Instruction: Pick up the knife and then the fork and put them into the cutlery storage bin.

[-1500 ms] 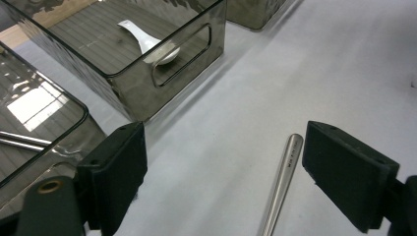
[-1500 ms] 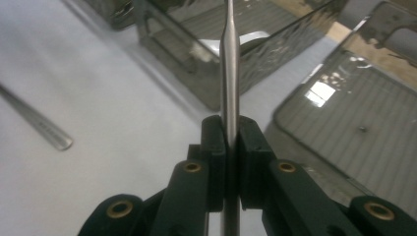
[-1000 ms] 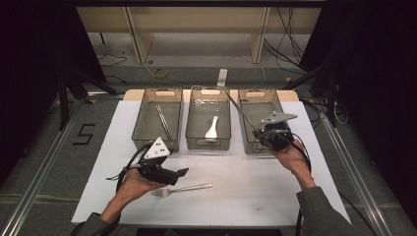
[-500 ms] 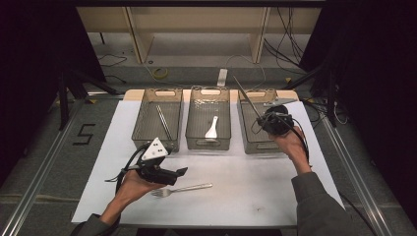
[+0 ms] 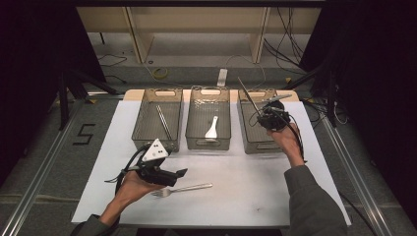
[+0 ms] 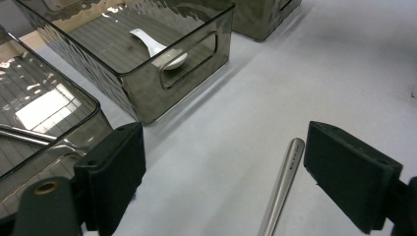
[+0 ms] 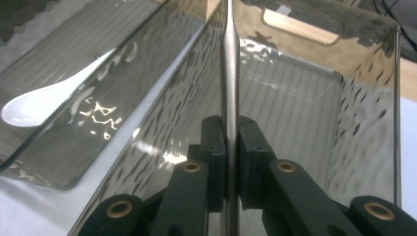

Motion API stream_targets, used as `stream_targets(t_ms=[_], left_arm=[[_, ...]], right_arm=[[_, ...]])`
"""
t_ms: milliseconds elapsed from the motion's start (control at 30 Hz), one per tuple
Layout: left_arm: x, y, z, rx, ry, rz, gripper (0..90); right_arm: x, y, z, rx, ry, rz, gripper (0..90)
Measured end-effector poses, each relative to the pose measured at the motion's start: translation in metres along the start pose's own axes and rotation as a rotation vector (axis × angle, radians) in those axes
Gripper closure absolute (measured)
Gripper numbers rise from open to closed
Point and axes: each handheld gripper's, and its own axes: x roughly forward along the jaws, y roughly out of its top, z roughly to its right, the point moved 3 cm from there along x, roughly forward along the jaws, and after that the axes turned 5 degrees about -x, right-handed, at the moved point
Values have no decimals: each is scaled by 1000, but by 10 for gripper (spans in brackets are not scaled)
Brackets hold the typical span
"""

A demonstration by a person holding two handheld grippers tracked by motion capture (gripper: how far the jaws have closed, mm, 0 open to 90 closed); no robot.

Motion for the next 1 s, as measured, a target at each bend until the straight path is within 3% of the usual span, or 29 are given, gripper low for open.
stream_targets(t_ms=[433,733,800,1000], left_arm=[[2,-1,2,5,-4,-13,154],[2,-1,2,10,-6,-18,155],[2,-2,2,10,-7,-20,155],[3,-2,2,11,-6,-22,155]], right_arm=[[17,-9,4,52,-35,-82,841],[26,-12,4,95,-32,-128,826],[22,-9,4,116,0,-93,695],[4,-2,2,88,31,-29,575]])
